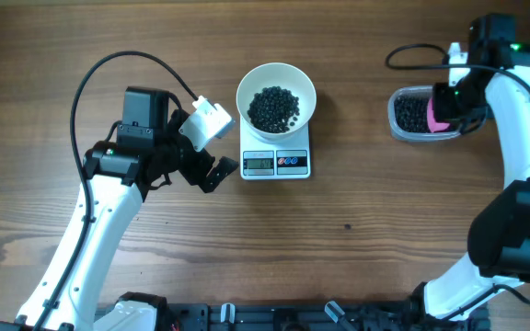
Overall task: Scoop item into bowl and weigh 150g on scale
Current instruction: 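Return the scoop right and lower it into the bean tub, then drag and tilt the scoop through the beans to fill it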
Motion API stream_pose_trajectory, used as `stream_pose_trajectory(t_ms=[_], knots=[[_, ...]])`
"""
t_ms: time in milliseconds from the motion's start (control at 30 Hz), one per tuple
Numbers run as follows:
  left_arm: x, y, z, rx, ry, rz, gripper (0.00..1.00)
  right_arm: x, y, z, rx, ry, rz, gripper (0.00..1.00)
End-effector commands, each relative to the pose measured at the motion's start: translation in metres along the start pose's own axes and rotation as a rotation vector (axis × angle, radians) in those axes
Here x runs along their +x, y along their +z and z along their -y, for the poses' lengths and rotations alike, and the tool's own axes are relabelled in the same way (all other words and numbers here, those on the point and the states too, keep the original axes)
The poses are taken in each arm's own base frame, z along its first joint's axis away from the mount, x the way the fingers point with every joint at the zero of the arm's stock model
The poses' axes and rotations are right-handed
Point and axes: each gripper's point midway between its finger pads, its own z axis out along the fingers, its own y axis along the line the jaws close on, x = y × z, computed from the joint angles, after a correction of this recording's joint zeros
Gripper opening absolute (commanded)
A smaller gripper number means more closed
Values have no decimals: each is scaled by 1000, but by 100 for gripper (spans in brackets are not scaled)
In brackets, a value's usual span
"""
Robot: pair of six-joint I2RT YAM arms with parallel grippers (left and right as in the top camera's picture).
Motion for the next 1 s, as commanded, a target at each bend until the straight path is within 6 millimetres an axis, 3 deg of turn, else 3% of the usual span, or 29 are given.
stream_pose_trajectory(t_ms=[0,100,267,600,733,967], knots=[[-4,-3,3,3,29,15,100,11,10,-31,-62,-81,-37,4],[-4,-3,3,3,29,15,100,12,8,-54,-170,-91,-33,4],[-4,-3,3,3,29,15,100,21,5,-62,-247,-72,-66,4],[-4,-3,3,3,29,15,100,20,-2,-41,-376,87,-48,4],[-4,-3,3,3,29,15,100,8,-11,-45,-507,140,12,4],[-4,-3,3,3,29,15,100,6,-11,-46,-510,160,12,4]])
